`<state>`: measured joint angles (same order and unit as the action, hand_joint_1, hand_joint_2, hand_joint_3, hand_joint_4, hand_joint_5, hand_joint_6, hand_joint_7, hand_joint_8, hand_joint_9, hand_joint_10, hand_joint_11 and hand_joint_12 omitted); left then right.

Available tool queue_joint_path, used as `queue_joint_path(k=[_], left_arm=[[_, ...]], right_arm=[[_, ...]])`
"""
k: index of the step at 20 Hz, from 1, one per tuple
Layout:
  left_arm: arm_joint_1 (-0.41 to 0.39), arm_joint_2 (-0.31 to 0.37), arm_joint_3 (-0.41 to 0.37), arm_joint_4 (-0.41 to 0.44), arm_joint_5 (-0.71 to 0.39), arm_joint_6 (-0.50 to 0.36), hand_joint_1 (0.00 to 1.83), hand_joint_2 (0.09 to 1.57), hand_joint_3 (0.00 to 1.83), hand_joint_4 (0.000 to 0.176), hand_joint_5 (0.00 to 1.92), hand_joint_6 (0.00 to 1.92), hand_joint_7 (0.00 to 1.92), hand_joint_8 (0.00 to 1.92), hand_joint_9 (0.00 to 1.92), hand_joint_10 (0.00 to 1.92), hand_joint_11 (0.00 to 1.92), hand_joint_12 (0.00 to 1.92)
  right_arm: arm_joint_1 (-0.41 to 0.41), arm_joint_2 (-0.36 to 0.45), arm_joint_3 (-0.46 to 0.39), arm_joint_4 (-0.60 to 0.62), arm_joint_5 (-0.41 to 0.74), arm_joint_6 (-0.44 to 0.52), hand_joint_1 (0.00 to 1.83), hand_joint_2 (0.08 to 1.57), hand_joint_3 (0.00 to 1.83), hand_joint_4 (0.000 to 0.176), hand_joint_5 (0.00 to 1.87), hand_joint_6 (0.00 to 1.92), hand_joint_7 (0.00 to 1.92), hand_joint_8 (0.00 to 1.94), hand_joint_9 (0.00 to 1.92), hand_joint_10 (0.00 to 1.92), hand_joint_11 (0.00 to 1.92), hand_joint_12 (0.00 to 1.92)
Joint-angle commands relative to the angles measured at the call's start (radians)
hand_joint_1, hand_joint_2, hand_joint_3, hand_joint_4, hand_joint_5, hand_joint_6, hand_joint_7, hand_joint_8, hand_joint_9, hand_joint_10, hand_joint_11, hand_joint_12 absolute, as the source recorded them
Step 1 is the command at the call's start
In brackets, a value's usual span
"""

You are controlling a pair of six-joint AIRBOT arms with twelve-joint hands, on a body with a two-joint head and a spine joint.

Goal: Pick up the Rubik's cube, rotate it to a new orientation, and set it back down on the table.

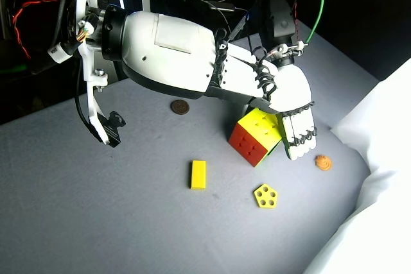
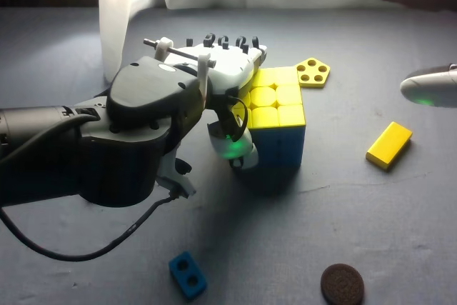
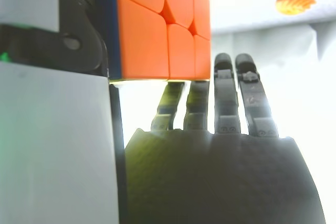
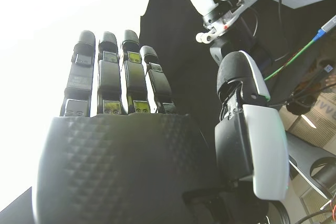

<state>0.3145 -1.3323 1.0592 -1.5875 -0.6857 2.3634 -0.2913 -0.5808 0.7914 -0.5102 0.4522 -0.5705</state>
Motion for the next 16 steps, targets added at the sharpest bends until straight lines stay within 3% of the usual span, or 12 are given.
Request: queue_joint_path(k=[1,6,7,10,12,13,14,15,16], left_arm=[[-0.007,-0.006,0.001,0.037,-0.013,0.007,1.04,0.89,0.0,0.0,0.0,0.0,0.0,0.0,0.0,0.0,0.0,0.0],[-0.009,-0.012,0.001,0.029,-0.013,0.007,1.03,0.89,0.0,0.0,0.0,0.0,0.03,0.01,0.04,0.01,0.07,0.03],[-0.01,-0.012,0.001,0.029,-0.013,0.007,1.02,0.92,0.0,0.0,0.06,0.0,0.13,0.03,0.16,0.0,0.01,0.33],[-0.011,-0.014,0.001,0.026,-0.013,0.007,1.06,1.01,0.01,0.0,0.35,0.05,0.5,0.07,0.49,0.09,0.0,0.92],[-0.013,-0.014,0.001,0.025,-0.013,0.007,1.14,1.03,0.0,0.0,0.59,0.13,0.42,0.79,0.4,0.9,0.09,1.28],[-0.014,-0.014,0.001,0.025,-0.013,0.007,1.17,1.07,0.0,0.0,0.51,0.58,0.31,1.14,0.33,1.22,0.11,1.47],[-0.014,-0.014,0.001,0.023,-0.013,0.007,1.16,1.11,0.01,0.0,0.38,0.99,0.26,1.35,0.29,1.4,0.14,1.59],[-0.014,-0.014,0.001,0.023,-0.013,0.007,1.07,1.26,0.03,0.0,0.56,1.43,0.25,1.61,0.3,1.62,0.23,1.77],[-0.015,-0.014,0.001,0.023,-0.013,0.007,1.07,1.34,0.02,0.0,0.54,1.53,0.5,1.76,0.34,1.75,0.31,1.87]], right_arm=[[0.006,0.006,-0.002,0.027,0.106,0.002,0.23,1.25,0.0,0.0,0.04,0.0,0.2,0.01,0.16,0.02,0.0,0.3],[0.006,0.006,-0.002,0.027,0.106,0.0,0.23,1.26,0.0,0.0,0.03,0.0,0.2,0.0,0.16,0.01,0.0,0.29],[0.006,0.006,-0.002,0.027,0.106,0.0,0.21,1.26,0.0,0.0,0.02,0.0,0.18,0.0,0.16,0.0,0.0,0.26],[0.006,0.006,-0.002,0.026,0.107,0.0,0.2,1.27,0.0,0.0,0.02,0.0,0.18,0.0,0.17,0.0,0.0,0.3],[0.006,0.006,-0.002,0.026,0.107,0.0,0.18,1.27,0.0,0.0,0.04,0.01,0.21,0.01,0.17,0.01,0.0,0.34],[0.006,0.006,-0.002,0.026,0.107,0.0,0.19,1.27,0.0,0.0,0.03,0.0,0.2,0.0,0.17,0.0,0.0,0.32],[0.006,0.006,-0.002,0.026,0.107,0.0,0.22,1.27,0.0,0.0,0.03,0.0,0.2,0.0,0.16,0.0,0.0,0.28],[0.006,0.006,-0.002,0.026,0.107,0.0,0.2,1.27,0.0,0.0,0.03,0.0,0.19,0.0,0.15,0.0,0.0,0.27],[0.005,0.006,-0.002,0.026,0.107,-0.001,0.21,1.27,0.0,0.0,0.03,0.0,0.19,0.0,0.15,0.0,0.0,0.28]])
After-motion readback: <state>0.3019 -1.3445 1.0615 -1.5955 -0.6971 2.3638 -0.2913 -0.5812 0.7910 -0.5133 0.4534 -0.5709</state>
